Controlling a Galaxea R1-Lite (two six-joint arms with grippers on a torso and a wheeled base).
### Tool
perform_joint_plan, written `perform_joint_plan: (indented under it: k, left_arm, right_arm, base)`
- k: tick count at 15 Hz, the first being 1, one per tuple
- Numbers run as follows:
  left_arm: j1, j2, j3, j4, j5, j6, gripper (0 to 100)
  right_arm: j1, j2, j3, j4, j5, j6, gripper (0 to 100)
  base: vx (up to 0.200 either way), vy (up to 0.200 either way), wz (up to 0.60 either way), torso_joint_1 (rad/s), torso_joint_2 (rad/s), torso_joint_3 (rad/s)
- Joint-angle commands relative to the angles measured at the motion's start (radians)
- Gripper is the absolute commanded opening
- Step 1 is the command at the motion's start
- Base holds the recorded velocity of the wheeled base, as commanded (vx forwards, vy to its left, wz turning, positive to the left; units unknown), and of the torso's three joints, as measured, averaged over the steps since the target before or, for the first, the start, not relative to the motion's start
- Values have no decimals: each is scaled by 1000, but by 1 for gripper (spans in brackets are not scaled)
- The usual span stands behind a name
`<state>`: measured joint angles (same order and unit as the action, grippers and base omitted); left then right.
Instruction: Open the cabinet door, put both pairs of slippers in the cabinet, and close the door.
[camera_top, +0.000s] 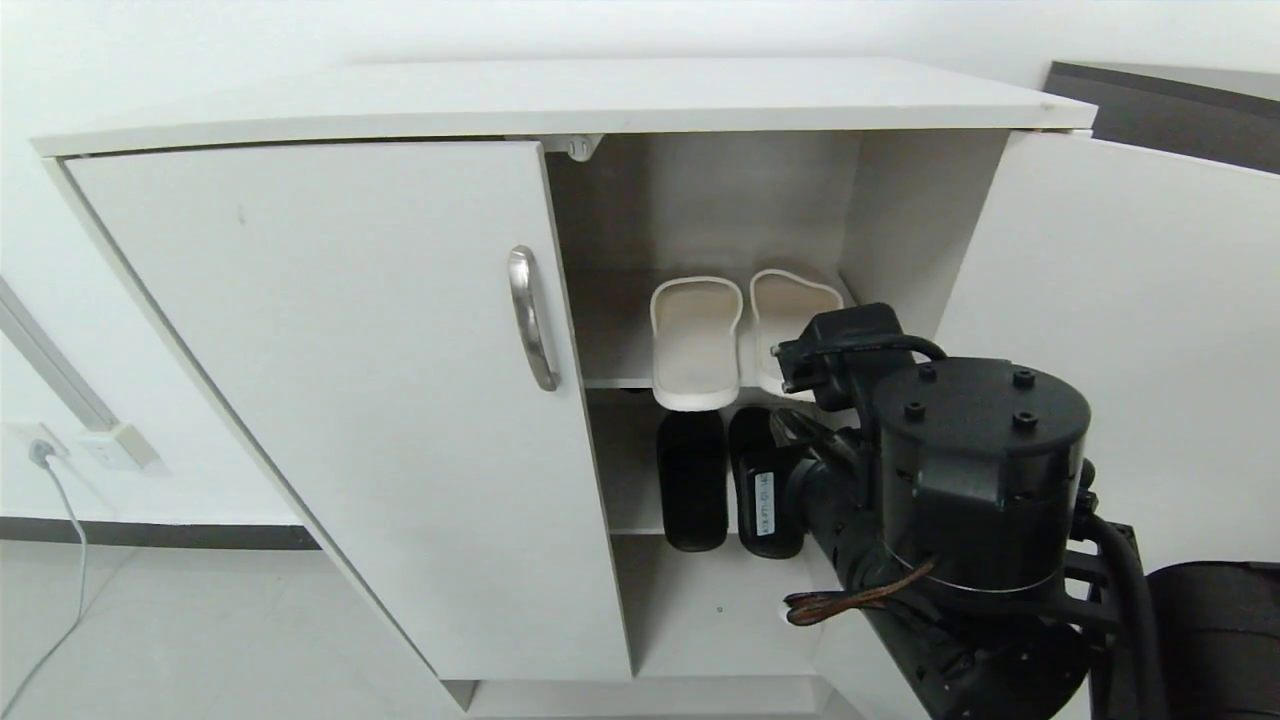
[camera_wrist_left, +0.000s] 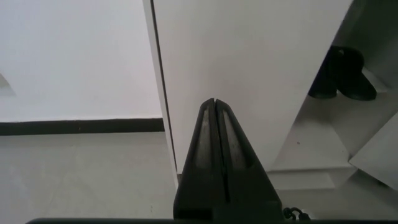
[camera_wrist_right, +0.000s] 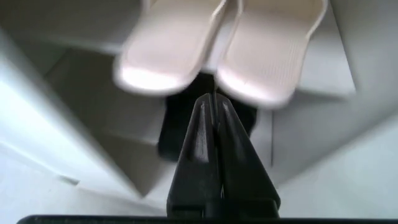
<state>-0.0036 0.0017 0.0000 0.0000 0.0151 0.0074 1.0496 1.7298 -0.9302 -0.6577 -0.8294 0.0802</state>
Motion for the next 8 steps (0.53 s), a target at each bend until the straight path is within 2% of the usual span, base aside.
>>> perform_joint_plan:
  k: [1,8]
  left_arm:
    - [1,0,0,0,0,0,0]
    - [1,0,0,0,0,-1,0]
  right_arm:
    - [0,5,8,0,4,1,0]
    - [-2,5,24,0,12,-2,0]
  base:
    - [-200,0,0,7,2,2]
    - [-200,0,0,2,2,4]
